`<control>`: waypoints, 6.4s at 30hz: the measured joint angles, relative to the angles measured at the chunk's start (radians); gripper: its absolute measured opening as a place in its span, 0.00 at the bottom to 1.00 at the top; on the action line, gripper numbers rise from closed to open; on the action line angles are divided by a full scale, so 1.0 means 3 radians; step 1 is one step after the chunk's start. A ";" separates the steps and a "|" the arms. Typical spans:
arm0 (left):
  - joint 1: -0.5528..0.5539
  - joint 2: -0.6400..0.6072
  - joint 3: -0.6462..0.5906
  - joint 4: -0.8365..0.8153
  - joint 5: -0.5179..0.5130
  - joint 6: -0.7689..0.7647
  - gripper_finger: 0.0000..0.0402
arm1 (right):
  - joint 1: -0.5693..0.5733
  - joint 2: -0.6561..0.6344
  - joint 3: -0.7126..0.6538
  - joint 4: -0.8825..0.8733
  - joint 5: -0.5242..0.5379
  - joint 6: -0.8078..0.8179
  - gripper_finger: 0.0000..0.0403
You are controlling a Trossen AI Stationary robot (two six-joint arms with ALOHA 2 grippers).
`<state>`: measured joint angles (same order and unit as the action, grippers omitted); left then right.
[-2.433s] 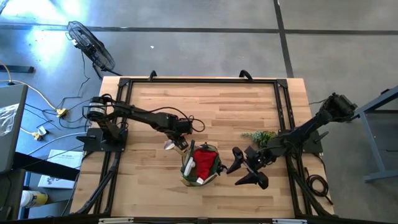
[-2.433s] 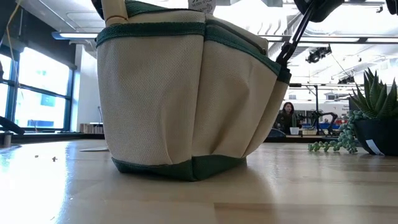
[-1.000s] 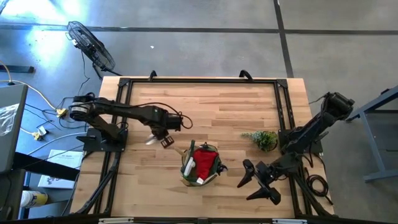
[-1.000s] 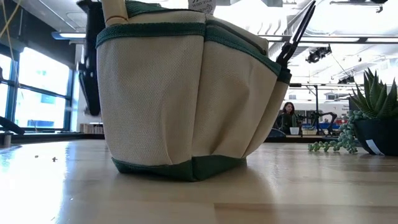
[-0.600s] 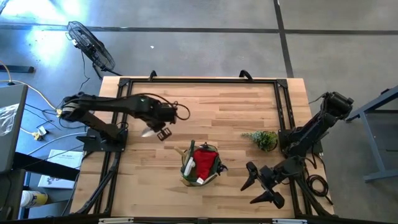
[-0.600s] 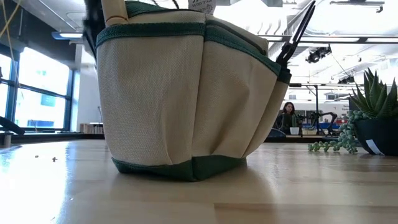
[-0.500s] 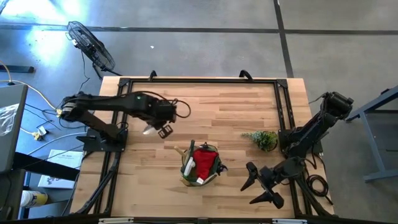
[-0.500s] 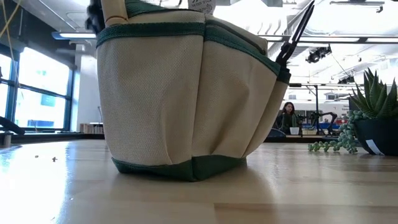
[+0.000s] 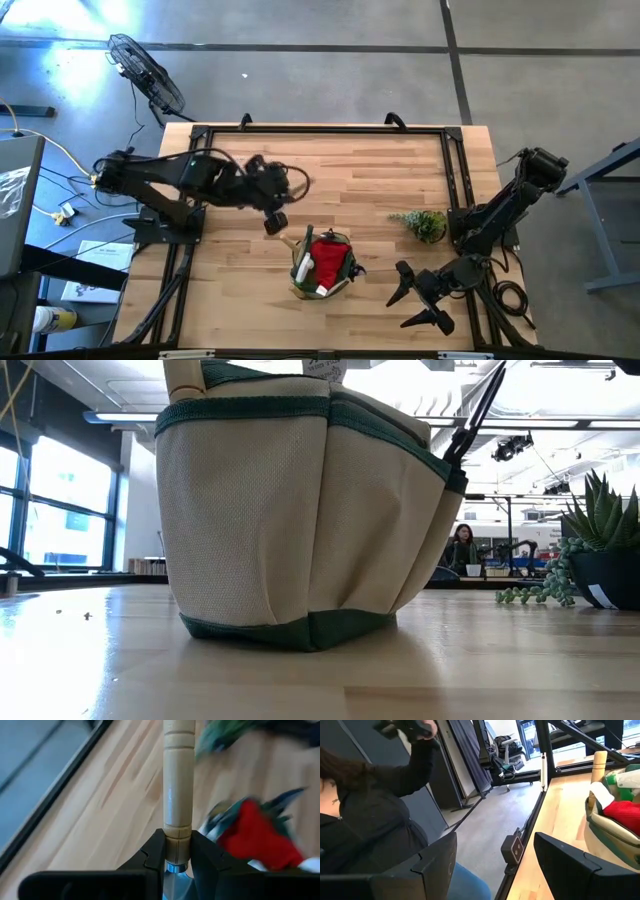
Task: Pick & Place Garden tools in Gardening bag
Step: Put the brown trowel into the gardening bag
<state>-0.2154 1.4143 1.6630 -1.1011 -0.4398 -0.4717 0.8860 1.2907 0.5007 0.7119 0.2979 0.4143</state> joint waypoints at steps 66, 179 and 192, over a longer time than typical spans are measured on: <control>-0.0677 0.0369 -0.0586 0.3003 0.0449 0.1584 0.14 | -0.0334 -0.0229 0.0000 0.1755 0.0894 -0.2481 0.64; -0.0503 0.0507 -0.0582 0.2886 0.0685 0.1546 0.58 | -0.1345 0.0257 0.1512 -0.0714 0.0093 -0.1994 0.13; -0.0503 0.0507 -0.0582 0.2778 0.0566 0.1533 0.69 | -0.1040 0.0011 0.1513 -0.1020 0.0615 -0.2081 0.13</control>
<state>-0.3664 1.5665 1.4883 -0.2677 -0.2699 -0.0119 0.5740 1.2939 0.9546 0.4058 0.4825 -0.2102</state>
